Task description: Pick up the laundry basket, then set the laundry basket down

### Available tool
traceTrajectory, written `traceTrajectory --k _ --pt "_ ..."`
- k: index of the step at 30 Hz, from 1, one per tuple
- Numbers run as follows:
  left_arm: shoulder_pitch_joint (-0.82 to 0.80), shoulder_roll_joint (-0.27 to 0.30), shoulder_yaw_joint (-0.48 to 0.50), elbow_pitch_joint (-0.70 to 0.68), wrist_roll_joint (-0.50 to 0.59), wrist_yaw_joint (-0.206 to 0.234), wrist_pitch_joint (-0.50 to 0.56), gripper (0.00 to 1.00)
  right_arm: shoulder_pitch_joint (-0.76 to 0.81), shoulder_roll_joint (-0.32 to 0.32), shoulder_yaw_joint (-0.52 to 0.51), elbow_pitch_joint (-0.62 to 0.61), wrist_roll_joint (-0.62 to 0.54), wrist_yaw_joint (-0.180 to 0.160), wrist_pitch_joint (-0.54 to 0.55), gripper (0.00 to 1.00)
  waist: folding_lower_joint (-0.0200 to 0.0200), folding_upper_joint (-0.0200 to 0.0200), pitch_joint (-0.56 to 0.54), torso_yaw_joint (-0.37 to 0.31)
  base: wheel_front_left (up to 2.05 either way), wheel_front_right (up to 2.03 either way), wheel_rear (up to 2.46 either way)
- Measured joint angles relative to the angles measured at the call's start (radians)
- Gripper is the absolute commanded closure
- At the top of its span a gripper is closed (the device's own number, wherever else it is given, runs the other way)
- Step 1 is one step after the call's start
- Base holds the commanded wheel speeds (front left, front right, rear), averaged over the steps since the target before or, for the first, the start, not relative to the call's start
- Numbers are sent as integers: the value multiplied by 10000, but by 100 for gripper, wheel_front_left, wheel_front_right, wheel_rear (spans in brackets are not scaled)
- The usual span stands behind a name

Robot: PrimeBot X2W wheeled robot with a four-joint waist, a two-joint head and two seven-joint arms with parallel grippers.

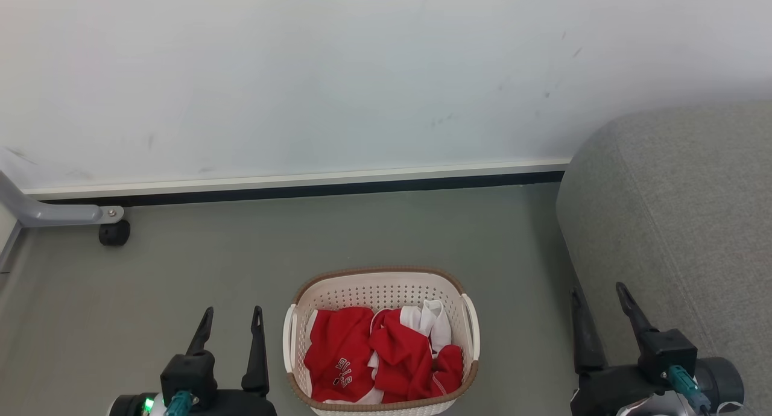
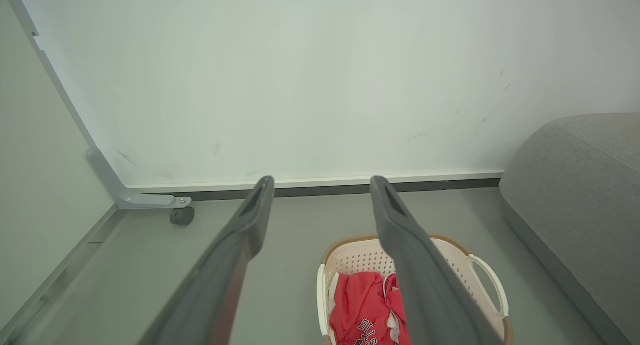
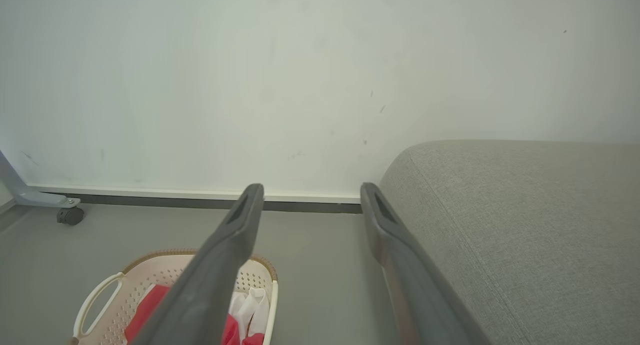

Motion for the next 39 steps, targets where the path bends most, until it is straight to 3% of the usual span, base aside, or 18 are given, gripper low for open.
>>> traceTrajectory --k 39 --pt "85 -56 244 -518 412 0 476 0 103 199 -299 -314 -468 0 569 0 0 0 278 -58 0 0 0"
